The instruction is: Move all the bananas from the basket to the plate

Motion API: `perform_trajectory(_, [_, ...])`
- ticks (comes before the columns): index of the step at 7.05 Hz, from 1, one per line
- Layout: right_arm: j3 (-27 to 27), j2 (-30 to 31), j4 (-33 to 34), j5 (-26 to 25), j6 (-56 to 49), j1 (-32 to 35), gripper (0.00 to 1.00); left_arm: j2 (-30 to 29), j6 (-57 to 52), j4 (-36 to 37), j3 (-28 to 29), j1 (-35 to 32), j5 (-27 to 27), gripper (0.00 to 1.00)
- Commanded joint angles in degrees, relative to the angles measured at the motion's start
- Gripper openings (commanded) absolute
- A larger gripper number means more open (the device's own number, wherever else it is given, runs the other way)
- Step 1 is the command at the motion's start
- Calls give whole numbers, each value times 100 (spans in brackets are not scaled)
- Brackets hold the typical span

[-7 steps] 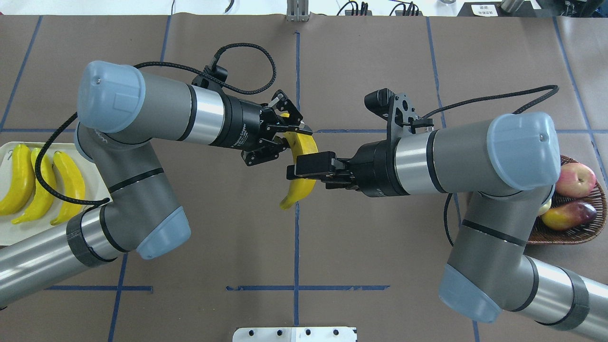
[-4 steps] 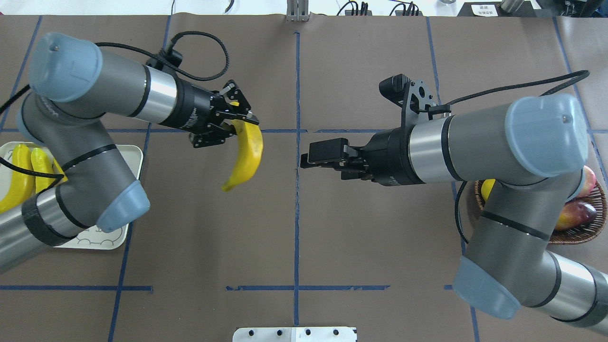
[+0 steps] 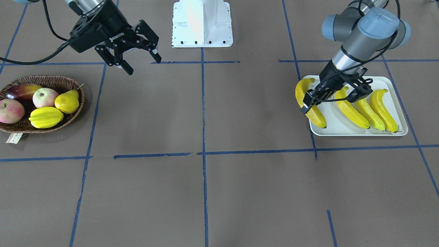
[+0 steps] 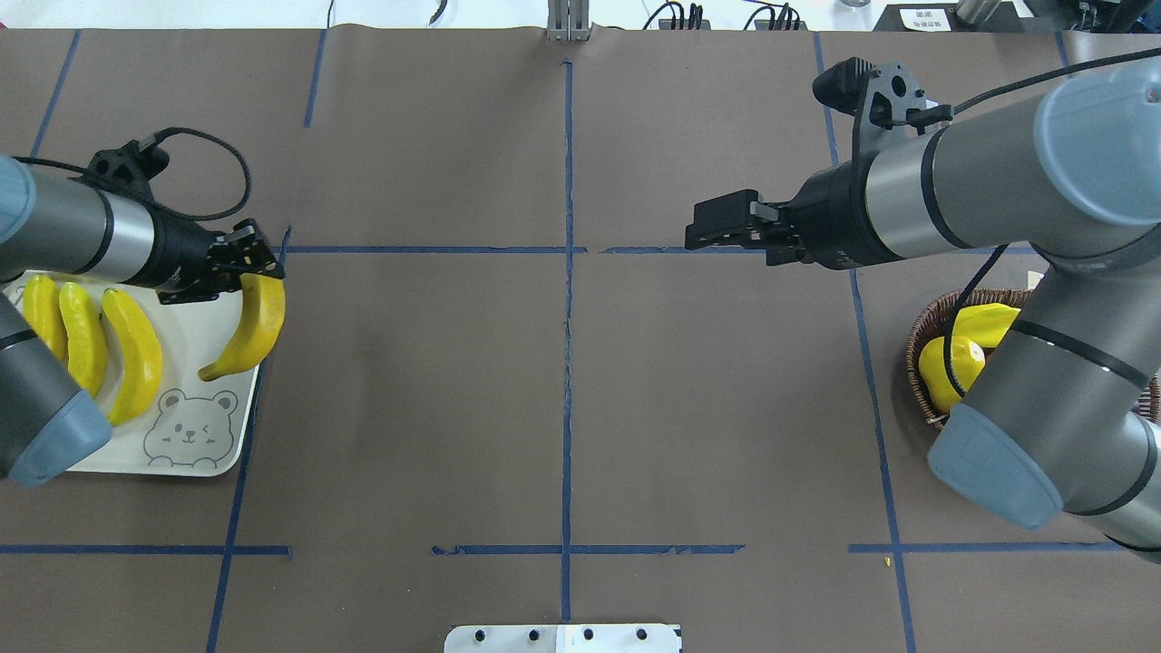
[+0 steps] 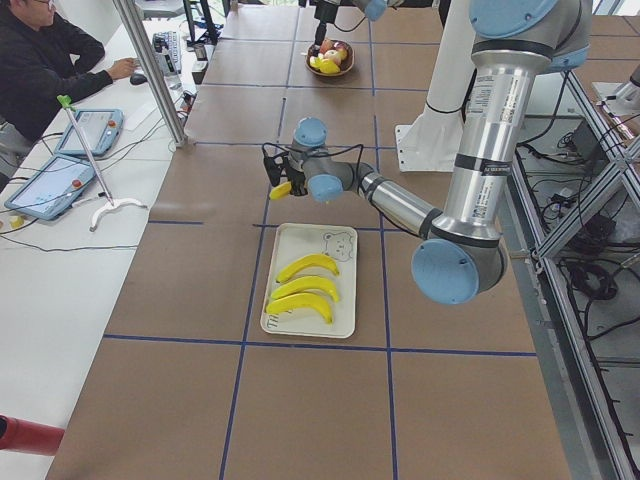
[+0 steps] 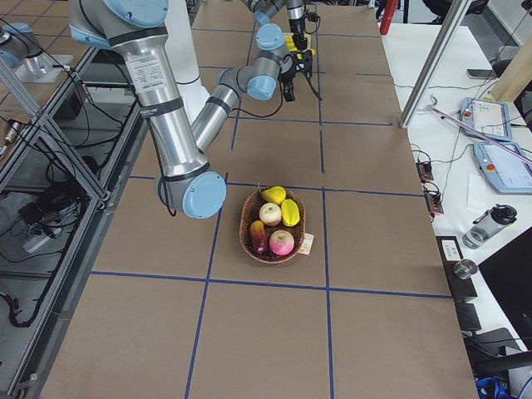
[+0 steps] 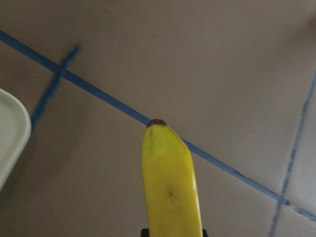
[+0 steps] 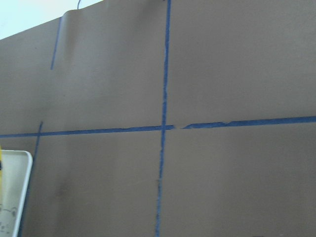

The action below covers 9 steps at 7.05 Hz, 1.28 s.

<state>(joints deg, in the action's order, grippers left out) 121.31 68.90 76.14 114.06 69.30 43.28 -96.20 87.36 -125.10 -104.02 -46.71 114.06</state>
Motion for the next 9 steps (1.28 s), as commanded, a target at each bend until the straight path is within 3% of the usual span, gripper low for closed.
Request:
perform_trajectory(1, [-28, 131, 856, 63, -1378, 381, 100, 540, -578, 3, 92, 118, -418, 0])
perform_trajectory(4, [-195, 361, 868, 625, -1991, 1015, 100, 541, -580, 3, 268, 470, -534, 3])
perform_trajectory(6, [-292, 352, 876, 652, -2043, 1164, 100, 550, -588, -14, 251, 488, -543, 99])
perform_trajectory(8, [-344, 439, 1156, 845, -2672, 1506, 100, 568, -763, -5, 76, 401, -421, 99])
perform_trajectory(9, [-345, 457, 1453, 854, -3059, 1673, 100, 689, -999, 12, -195, 252, -90, 99])
